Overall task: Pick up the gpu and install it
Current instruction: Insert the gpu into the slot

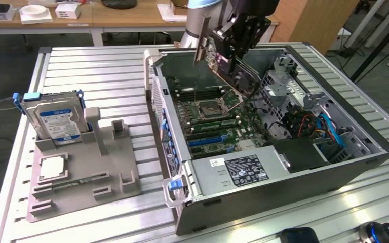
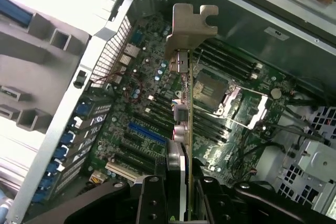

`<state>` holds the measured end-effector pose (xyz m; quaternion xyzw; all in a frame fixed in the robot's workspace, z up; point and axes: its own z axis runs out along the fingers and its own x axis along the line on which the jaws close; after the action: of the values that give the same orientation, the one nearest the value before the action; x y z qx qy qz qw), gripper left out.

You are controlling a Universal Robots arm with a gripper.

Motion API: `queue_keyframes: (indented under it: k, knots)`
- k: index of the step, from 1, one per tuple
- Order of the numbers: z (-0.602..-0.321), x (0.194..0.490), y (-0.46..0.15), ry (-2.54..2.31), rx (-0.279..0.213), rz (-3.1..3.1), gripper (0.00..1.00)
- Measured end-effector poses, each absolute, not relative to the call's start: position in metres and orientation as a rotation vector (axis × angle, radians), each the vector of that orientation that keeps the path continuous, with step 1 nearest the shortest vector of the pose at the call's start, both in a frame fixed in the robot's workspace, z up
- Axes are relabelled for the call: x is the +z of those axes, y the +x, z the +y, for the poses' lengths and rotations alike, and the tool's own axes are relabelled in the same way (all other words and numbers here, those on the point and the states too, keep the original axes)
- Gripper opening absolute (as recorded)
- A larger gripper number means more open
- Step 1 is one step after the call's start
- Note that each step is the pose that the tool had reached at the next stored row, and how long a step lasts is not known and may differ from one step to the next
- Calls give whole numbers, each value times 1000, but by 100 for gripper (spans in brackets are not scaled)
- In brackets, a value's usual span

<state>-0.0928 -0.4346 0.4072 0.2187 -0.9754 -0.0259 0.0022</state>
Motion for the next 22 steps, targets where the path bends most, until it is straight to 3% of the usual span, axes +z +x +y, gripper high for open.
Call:
queue_keyframes:
  k: [22]
  knots:
    - [-435,402,-91,1170,-79,-2901,28]
